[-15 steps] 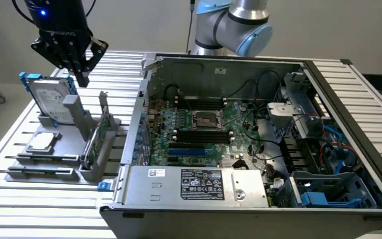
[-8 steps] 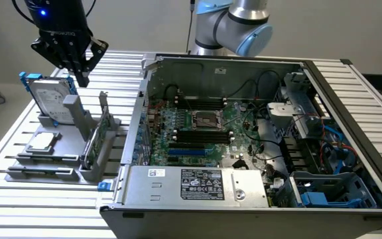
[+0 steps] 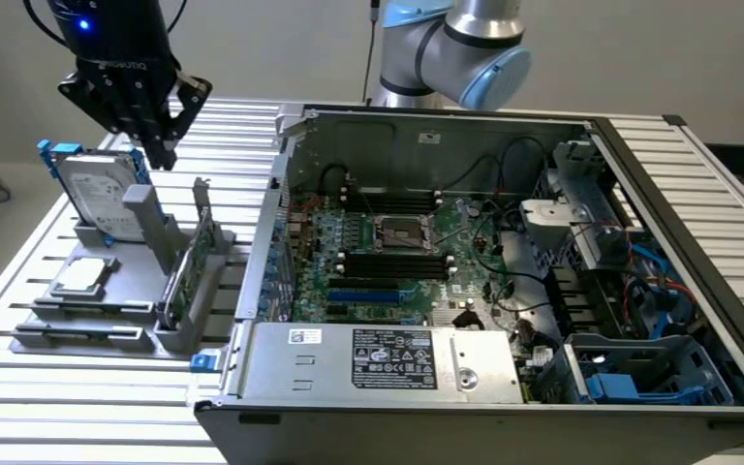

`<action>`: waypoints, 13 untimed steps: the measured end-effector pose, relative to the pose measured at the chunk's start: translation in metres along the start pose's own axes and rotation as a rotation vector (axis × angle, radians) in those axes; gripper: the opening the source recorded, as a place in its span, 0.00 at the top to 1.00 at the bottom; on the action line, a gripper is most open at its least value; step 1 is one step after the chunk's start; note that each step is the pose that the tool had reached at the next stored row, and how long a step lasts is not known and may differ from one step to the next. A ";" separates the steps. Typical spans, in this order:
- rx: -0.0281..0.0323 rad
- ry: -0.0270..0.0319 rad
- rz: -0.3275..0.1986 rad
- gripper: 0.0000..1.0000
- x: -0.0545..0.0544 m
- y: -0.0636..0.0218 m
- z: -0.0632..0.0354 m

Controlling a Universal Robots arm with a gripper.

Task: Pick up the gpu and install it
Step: 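Pick up the gpu and move the gpu toward the slot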

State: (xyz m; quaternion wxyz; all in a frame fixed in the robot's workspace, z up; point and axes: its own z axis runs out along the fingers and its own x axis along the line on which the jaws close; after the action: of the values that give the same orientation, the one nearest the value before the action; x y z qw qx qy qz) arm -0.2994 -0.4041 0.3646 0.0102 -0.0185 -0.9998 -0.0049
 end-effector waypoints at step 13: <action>0.0023 -0.0001 0.000 0.64 -0.001 -0.0074 0.0175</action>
State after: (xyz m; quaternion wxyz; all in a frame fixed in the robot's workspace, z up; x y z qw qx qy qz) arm -0.2995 -0.4113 0.3470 0.0101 -0.0185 -0.9998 -0.0038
